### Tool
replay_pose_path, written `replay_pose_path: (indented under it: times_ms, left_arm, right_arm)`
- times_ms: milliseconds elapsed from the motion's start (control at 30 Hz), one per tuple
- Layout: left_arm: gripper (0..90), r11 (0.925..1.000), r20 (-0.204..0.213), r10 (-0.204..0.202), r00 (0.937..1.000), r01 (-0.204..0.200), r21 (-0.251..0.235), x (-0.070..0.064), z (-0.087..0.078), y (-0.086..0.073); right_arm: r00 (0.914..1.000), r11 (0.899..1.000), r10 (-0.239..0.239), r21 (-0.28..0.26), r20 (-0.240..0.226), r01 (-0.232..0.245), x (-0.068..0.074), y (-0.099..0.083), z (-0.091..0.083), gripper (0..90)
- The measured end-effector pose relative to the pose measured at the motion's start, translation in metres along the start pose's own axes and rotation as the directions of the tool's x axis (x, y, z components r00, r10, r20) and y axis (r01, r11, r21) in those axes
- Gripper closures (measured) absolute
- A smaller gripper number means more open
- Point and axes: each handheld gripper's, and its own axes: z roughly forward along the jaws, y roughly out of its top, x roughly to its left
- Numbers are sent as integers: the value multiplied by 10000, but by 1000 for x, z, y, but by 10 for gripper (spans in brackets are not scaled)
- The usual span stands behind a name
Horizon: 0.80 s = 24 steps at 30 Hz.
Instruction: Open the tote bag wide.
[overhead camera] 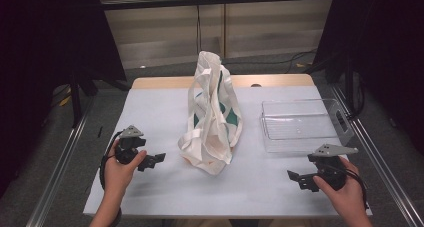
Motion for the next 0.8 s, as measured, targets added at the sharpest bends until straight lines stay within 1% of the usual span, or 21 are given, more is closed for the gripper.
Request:
replay_pose_path:
  times_ms: [100, 133, 167, 200, 233, 267, 300, 333, 367, 400, 433, 467, 500, 533, 567, 600, 667, 767, 800]
  left_arm:
    - [19, 10000, 5, -24, 10000, 24, 18, 1, 0, -1]
    - [19, 9999, -1, 2, 10000, -2, 139, 0, 0, -1]
    - [19, 9999, -1, 2, 10000, -2, 139, 0, 0, -1]
    - [18, 9997, 91, 144, 9999, -146, 180, -1, 0, 1]
    - [17, 9997, 91, 144, 9999, -146, 180, -1, 0, 1]
    - [17, 9999, 64, 63, 10000, -63, 157, -2, 0, 2]
    - [17, 9999, 64, 63, 10000, -63, 157, -2, 0, 2]
    - [17, 9999, 199, -11, 9998, 9, 114, -2, -2, 3]
    - [17, 9999, 199, -11, 9998, 9, 114, -2, -2, 3]
    - [17, 9998, 252, 14, 9997, -19, 187, -2, -3, 4]
    - [17, 9999, 257, 43, 9997, -47, 150, -3, -3, 5]
    - [17, 9998, 315, 5, 9995, -11, 174, -3, -4, 7]
    - [16, 9996, 437, 23, 9990, -35, 265, -4, -4, 11]
    - [16, 9995, 382, 116, 9992, -127, 291, -6, -3, 14]
    - [16, 9995, 382, 116, 9992, -127, 291, -6, -3, 14]
    - [16, 9990, 483, 192, 9987, -211, 397, -8, -1, 17]
    - [15, 9992, 547, 107, 9984, -128, 375, -9, 1, 20]
    - [15, 9987, 573, 132, 9983, -160, 478, -10, 1, 24]
    - [15, 9987, 657, 140, 9977, -172, 476, -10, 1, 26]
  right_arm:
    - [10000, 10000, -22, 23, -44, 22, 1, 1, 1, 60]
    - [10000, 10000, -21, -16, -92, 21, 2, 2, 3, 61]
    - [10000, 10000, -21, -16, -92, 21, 2, 2, 3, 61]
    - [9999, 10000, -57, -12, -139, 57, 2, 3, 4, 61]
    - [9999, 10000, -25, 26, -118, 25, 3, 4, 4, 61]
    - [9998, 9999, -123, -17, -147, 123, 3, 5, 5, 60]
    - [9998, 9999, -123, -17, -147, 123, 3, 5, 5, 60]
    - [9997, 10000, -26, -55, -225, 25, 3, 7, 5, 61]
    - [9997, 9999, -57, -126, -241, 54, 2, 8, 5, 60]
    - [9997, 9999, 33, -106, -256, -36, 3, 9, 5, 60]
    - [9997, 9999, 33, -106, -256, -36, 3, 9, 5, 60]
    - [9994, 9999, -68, -94, -352, 65, 4, 10, 6, 61]
    - [9993, 9999, -90, -51, -358, 88, 5, 10, 6, 60]
    - [9991, 9999, -129, -20, -393, 128, 5, 10, 6, 60]
    - [9990, 9999, -146, -40, -430, 144, 5, 11, 6, 61]
    - [9989, 9999, -142, 6, -457, 142, 5, 11, 6, 60]
    - [9987, 10000, -86, 9, -502, 87, 5, 13, 6, 61]
    - [9981, 9999, -140, -7, -595, 140, 5, 16, 5, 61]
    - [9982, 9999, -141, -12, -590, 141, 5, 18, 5, 61]
